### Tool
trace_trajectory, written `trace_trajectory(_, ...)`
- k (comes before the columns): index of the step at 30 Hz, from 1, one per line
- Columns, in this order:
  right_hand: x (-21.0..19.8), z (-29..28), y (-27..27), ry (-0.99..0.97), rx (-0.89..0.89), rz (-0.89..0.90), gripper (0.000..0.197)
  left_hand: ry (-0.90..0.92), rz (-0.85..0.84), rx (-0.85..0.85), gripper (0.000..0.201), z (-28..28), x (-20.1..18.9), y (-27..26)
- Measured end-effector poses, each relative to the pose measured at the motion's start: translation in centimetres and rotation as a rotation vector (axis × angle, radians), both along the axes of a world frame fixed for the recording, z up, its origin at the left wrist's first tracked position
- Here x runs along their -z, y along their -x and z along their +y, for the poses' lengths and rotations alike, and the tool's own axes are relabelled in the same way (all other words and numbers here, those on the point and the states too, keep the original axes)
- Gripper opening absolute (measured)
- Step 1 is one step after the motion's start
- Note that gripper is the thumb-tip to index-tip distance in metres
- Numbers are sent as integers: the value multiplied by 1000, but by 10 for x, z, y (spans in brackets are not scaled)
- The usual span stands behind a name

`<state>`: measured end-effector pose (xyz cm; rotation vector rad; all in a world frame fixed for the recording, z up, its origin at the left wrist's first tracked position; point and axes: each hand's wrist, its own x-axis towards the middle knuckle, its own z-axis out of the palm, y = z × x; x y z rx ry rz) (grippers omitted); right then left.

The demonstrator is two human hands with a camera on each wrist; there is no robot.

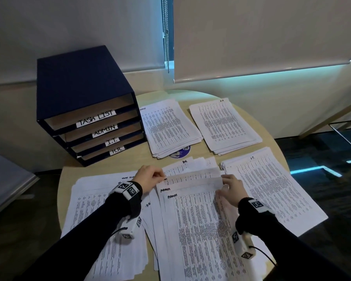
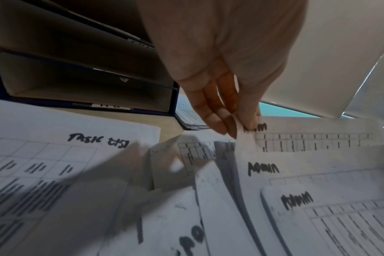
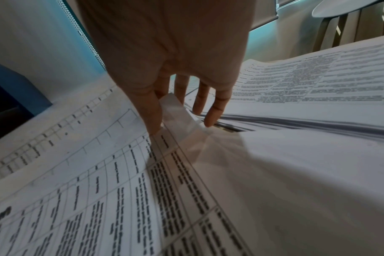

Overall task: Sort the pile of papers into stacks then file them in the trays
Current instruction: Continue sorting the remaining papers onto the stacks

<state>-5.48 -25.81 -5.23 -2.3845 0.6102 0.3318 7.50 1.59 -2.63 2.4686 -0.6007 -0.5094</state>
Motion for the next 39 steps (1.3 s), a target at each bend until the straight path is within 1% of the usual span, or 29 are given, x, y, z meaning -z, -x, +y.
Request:
trace_trajectory(2,-2,2,-1,-16,-1,-28,33,4,47,22,8,1,-2,-2)
trace_trajectory(4,-2,3,-2,-66,26,-51,24,12,107,39,7,1,-2,-3)
trace_trajectory(6,-2,3,-1,-108,82,-59,15,-22,143,52,11,0,1,-3)
trace_trajectory(8,1,3,0,-112,87,-62,16,-16,161,-9,20,0,6,-1)
trace_trajectory(10,0,1,3,-107,65,-76,14,52,194,-118,24,1,15,3)
trace_trajectory(11,1,-1,4,-116,65,-78,17,55,217,-161,21,2,18,5)
trace_trajectory(13,-1,-7,7,-146,80,-99,34,-2,224,-151,16,2,24,4)
trace_trajectory(15,-5,-14,10,-149,99,-114,57,-52,170,-124,15,3,25,4)
trace_trajectory(16,-8,-19,10,-144,108,-115,66,-102,110,-101,15,4,26,3)
trace_trajectory(18,-13,-28,13,-154,131,-112,73,-172,9,-100,15,6,26,6)
trace_trajectory(20,-15,-41,16,-176,185,-99,69,-151,-45,-84,14,7,27,9)
trace_trajectory(21,-16,-46,17,-182,218,-81,62,-131,-58,-72,12,7,26,11)
trace_trajectory(23,-20,-55,20,-183,279,-28,33,-113,-64,-30,9,6,23,17)
trace_trajectory(24,-22,-59,22,-175,300,-7,26,-114,-54,1,13,6,21,20)
trace_trajectory(27,-24,-70,28,-218,363,-28,27,-140,-61,44,31,2,21,27)
trace_trajectory(28,-25,-72,31,-241,373,-19,34,-155,-64,40,34,0,22,29)
trace_trajectory(30,-24,-73,36,-293,357,-3,43,-197,-71,37,35,-3,25,31)
trace_trajectory(32,-20,-68,41,-318,318,14,47,-232,-87,44,32,-6,28,32)
trace_trajectory(34,-18,-61,45,-322,299,11,46,-247,-108,41,32,-9,31,33)
trace_trajectory(37,-15,-51,48,-327,290,-17,44,-249,-152,33,44,-13,37,35)
trace_trajectory(39,-16,-46,47,-347,296,-8,44,-251,-196,30,46,-15,38,34)
